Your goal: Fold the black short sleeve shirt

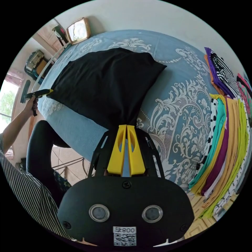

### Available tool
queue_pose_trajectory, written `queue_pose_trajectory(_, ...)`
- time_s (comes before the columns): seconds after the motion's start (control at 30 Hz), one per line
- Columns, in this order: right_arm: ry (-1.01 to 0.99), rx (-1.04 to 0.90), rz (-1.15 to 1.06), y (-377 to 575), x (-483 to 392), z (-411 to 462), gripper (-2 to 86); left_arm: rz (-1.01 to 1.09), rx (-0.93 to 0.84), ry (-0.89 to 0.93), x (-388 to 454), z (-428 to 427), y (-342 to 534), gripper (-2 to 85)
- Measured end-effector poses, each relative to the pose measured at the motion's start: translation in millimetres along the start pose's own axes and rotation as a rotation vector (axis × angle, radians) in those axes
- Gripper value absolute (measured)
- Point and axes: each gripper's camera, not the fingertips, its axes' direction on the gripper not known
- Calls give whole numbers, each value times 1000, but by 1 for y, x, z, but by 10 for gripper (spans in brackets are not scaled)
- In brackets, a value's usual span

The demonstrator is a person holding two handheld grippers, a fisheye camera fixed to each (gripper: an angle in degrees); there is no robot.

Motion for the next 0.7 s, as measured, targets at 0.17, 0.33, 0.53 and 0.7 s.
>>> queue_pose_trajectory(0.17,-260,-30,186,12,32,10,5,7,54,25,36,18,26,3)
queue_pose_trajectory(0.33,-350,135,301,48,59,0,32,182,57,94,111,52,61,11)
queue_pose_trajectory(0.53,-468,88,351,58,73,45,79,470,-99,180,240,145,92,31)
queue_pose_trajectory(0.7,-484,57,371,56,79,74,53,727,-163,201,359,218,115,62)
